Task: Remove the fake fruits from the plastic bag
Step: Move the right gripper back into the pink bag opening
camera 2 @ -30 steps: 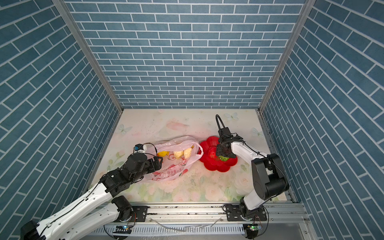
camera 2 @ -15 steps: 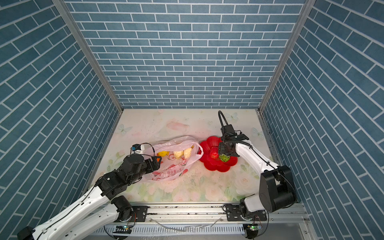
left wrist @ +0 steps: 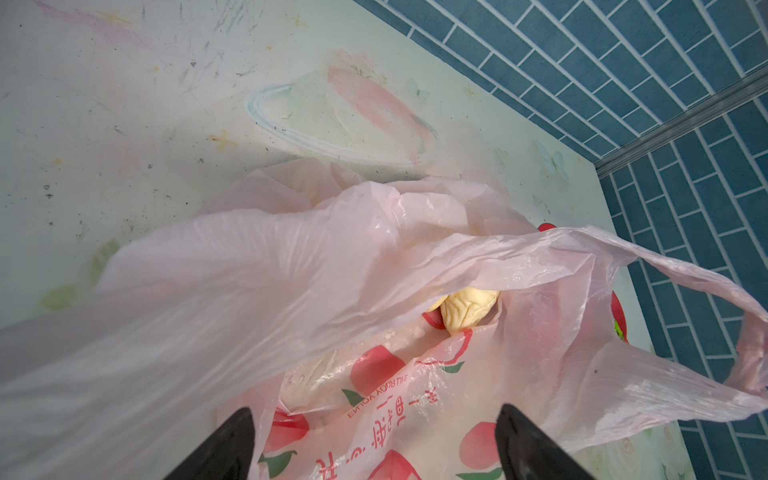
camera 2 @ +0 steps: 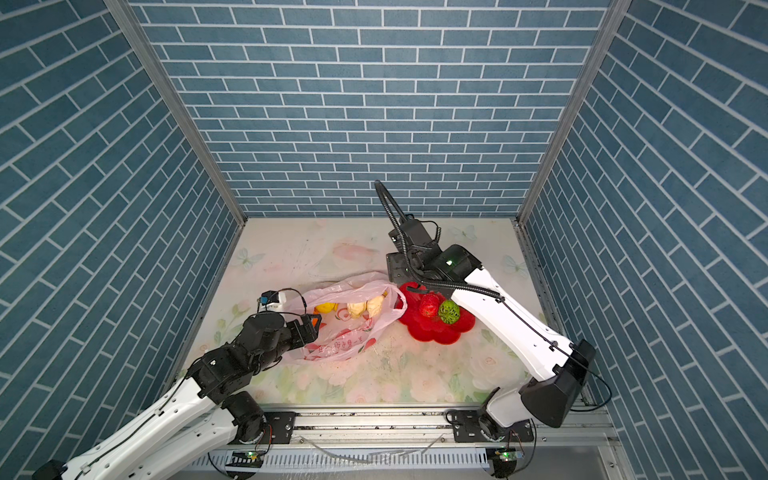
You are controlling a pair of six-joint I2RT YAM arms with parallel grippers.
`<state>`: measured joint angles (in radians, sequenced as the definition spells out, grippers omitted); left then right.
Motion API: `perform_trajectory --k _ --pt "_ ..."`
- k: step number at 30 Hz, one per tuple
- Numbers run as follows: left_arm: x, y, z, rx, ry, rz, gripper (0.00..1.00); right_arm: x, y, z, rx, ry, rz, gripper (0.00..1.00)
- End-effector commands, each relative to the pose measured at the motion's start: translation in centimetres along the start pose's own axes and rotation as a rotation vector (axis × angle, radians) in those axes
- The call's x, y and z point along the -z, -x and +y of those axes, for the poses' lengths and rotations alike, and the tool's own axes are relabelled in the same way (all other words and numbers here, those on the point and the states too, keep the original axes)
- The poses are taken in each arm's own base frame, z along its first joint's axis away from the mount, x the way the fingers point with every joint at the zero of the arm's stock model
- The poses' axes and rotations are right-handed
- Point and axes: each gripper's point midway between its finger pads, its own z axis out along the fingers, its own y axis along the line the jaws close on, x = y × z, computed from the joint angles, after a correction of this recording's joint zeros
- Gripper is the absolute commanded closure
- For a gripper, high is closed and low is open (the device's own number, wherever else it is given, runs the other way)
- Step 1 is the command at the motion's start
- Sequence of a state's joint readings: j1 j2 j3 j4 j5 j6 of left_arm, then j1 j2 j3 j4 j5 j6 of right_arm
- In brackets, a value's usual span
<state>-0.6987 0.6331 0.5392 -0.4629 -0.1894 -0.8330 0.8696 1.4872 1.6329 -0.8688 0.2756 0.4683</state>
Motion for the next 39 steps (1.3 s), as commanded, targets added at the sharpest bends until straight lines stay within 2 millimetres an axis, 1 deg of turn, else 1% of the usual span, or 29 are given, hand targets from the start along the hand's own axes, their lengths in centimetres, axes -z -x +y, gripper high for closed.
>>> perform_trajectory --k 1,2,5,8,10,12,14,17,21,26,29,30,32,35,39 --pt "0.3 -0.1 0.7 -0.007 0.022 -0.003 0.08 -2.0 -0.4 3.6 0.084 0.019 0.016 0.33" --pt "0.4 -0.1 0.8 -0.006 0.025 -0.004 0.08 -2.7 -0.6 5.1 0.097 0.047 0.02 0.34" --pt "0.6 0.0 1.0 0.002 0.028 -0.011 0.08 -4.4 -1.7 8.8 0.115 0.121 0.047 0.36" --pt "0.6 -0.2 1.2 0.012 0.033 -0.01 0.08 -6.1 -3.5 11.6 0.116 0.187 0.093 0.39" --pt "0.5 -0.3 1.4 0.02 0.037 -0.009 0.08 -7.5 -4.9 13.0 0.109 0.22 0.134 0.41" --pt "0.5 -0.5 1.6 0.027 0.039 -0.007 0.08 -8.9 -6.4 13.6 0.1 0.228 0.183 0.44" --pt "0.5 -0.6 1.7 0.033 0.039 -0.008 0.08 -10.3 -8.3 13.6 0.094 0.216 0.236 0.46" --pt "0.5 -0.7 1.9 0.037 0.041 -0.009 0.08 -11.8 -10.3 13.0 0.096 0.183 0.293 0.48" --pt "0.3 -0.9 2.0 0.029 0.046 -0.002 0.07 -12.6 -11.9 12.4 0.098 0.155 0.335 0.48" --pt "-0.2 -1.2 1.7 0.029 0.039 0.011 0.07 -12.7 -13.0 12.3 0.079 0.165 0.363 0.49" --pt "-0.5 -1.3 1.5 0.031 0.029 0.016 0.08 -13.2 -13.8 11.9 0.074 0.151 0.382 0.48" --pt "-0.5 -1.3 1.5 0.032 0.027 0.017 0.08 -13.3 -14.0 11.8 0.074 0.143 0.386 0.46" --pt "-0.5 -1.4 1.5 0.032 0.025 0.019 0.08 -13.8 -14.1 11.4 0.068 0.114 0.378 0.38" --pt "-0.4 -1.4 1.6 0.034 0.024 0.017 0.08 -14.8 -13.9 11.1 0.044 0.093 0.364 0.31" --pt "-0.3 -1.5 1.7 0.034 0.025 0.021 0.07 -16.1 -13.3 10.8 0.024 0.082 0.344 0.28"
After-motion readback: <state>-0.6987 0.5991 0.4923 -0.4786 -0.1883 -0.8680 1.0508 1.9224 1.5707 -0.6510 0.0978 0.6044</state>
